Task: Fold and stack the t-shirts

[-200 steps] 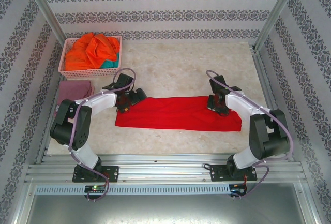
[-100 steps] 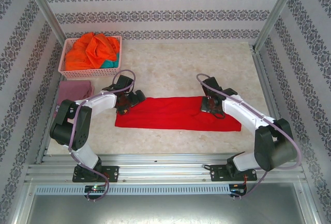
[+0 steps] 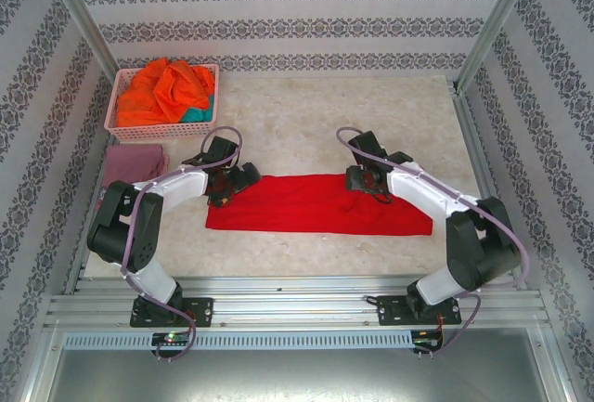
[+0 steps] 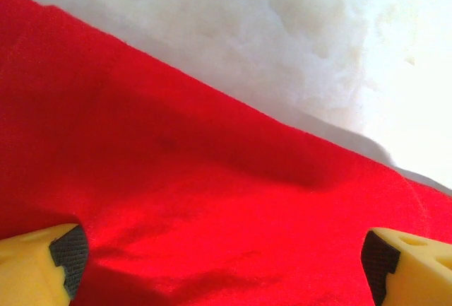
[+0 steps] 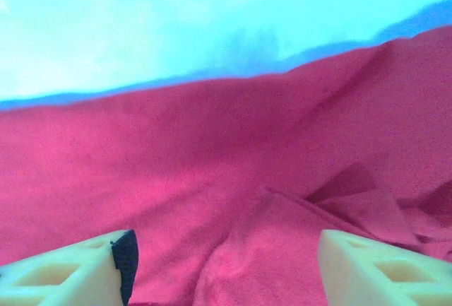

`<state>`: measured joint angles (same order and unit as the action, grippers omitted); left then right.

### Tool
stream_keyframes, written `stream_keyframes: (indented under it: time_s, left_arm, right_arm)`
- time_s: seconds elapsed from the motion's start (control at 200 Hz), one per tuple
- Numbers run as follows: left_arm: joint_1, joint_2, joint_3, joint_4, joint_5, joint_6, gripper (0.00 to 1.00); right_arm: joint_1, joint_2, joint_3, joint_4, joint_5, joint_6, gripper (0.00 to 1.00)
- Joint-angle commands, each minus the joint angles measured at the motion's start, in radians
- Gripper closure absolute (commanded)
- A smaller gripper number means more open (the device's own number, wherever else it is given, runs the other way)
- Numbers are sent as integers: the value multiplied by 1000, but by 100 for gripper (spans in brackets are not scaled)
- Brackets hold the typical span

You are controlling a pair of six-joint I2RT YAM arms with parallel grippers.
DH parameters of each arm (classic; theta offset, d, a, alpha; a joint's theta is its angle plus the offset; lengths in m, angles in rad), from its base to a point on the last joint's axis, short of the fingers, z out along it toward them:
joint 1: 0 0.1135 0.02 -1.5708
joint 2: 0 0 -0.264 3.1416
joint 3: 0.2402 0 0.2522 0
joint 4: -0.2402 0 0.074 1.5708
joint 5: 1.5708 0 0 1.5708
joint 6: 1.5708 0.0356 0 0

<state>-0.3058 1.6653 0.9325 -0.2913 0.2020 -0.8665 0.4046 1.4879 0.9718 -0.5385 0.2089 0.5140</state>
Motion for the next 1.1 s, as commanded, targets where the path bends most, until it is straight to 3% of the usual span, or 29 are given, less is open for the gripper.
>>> stream_keyframes:
  time_s: [0.0,0.185,0.415,0.774,0.919,1.099]
  left_arm:
    - [-2,29,18,45,48,15,0]
    - [-2,57,-14,38,53,20,0]
    - [-2,-28,-141,-22,59,25,0]
    - [-35,-215,-267,-92,83,-27,0]
    - [-98,-214,-252,-7,171,-110,0]
    - [-137,-220,-152,-4,122,-83,0]
  right_arm:
    - [-43,-71,-66,64,52,87,31]
    - [-130,-26,-136,111,-110,230,33]
    - [-178,161,-64,179,-149,200,35]
    - [-149,618,535,86,-221,54,37]
    - [-133,823,856,-12,-299,-12,37]
    - [-131,916,1077,-33,-394,-29,36]
